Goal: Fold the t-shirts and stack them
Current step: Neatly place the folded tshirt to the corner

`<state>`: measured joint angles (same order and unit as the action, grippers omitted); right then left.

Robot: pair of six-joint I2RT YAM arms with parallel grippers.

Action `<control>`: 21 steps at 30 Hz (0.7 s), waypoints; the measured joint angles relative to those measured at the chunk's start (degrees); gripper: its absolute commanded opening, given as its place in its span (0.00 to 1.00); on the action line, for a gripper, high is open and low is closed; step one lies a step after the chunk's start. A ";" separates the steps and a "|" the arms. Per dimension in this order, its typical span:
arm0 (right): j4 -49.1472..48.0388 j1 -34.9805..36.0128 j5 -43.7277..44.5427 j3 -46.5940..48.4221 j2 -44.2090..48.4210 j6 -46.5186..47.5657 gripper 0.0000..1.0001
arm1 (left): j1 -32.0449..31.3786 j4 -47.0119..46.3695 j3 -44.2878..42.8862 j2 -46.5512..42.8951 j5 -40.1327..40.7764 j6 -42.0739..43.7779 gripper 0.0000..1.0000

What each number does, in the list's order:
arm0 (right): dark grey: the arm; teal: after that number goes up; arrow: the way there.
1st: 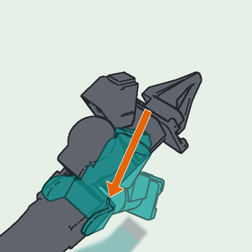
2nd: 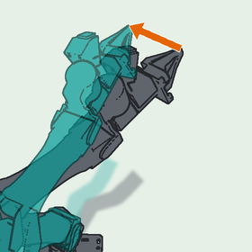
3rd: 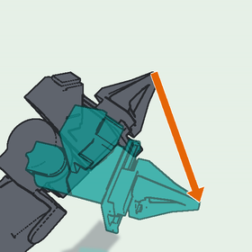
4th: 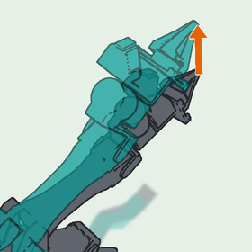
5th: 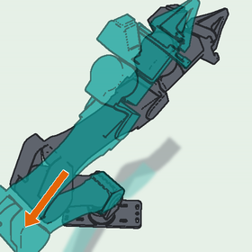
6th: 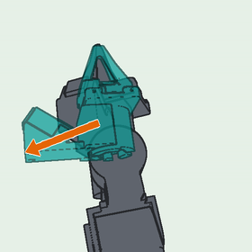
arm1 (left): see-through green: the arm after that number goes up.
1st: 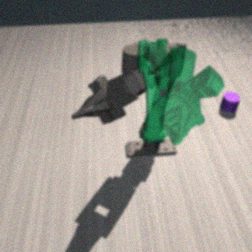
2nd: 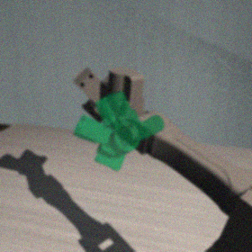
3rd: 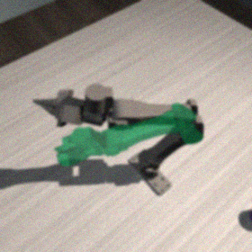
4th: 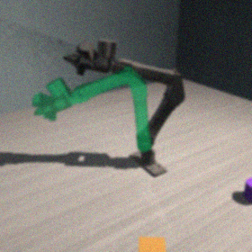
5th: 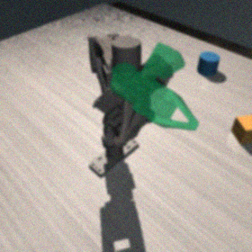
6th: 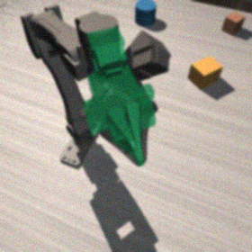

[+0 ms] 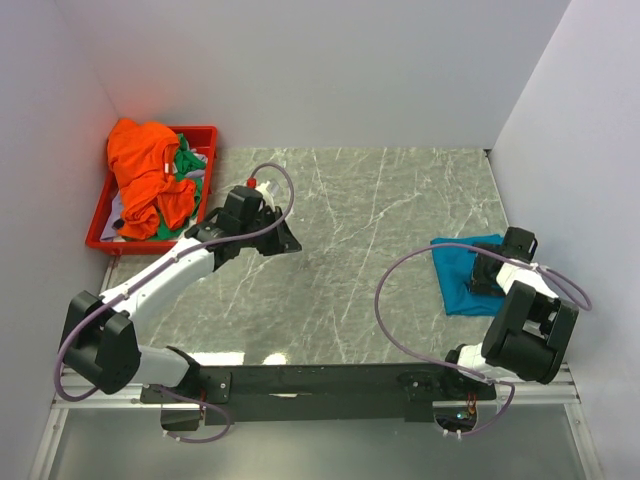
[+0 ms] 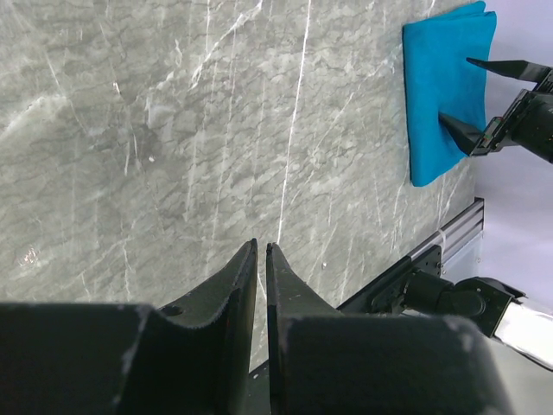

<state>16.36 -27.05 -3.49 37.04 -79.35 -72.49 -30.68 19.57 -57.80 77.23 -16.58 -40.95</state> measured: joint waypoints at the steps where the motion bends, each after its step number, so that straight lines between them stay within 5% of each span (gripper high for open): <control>1: -0.48 0.00 -0.13 -0.20 0.02 -0.42 0.87 | 0.00 0.02 -0.09 0.00 0.00 0.00 0.15; 7: 0.33 0.00 0.68 -1.46 2.84 -1.92 0.88 | 0.00 0.07 -0.42 0.00 0.44 -0.07 0.16; 15: 14.82 1.42 3.08 5.27 9.35 3.80 0.89 | 0.00 0.31 -1.81 -0.04 1.57 -0.20 0.21; 21: 18.38 16.55 8.85 10.84 13.68 10.19 0.89 | 0.00 0.31 -1.53 -2.62 3.43 -0.24 0.23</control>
<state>34.74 -10.50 5.37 47.88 -65.67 -62.30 -30.68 19.88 -59.33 74.61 -13.15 -41.19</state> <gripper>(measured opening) 0.889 0.225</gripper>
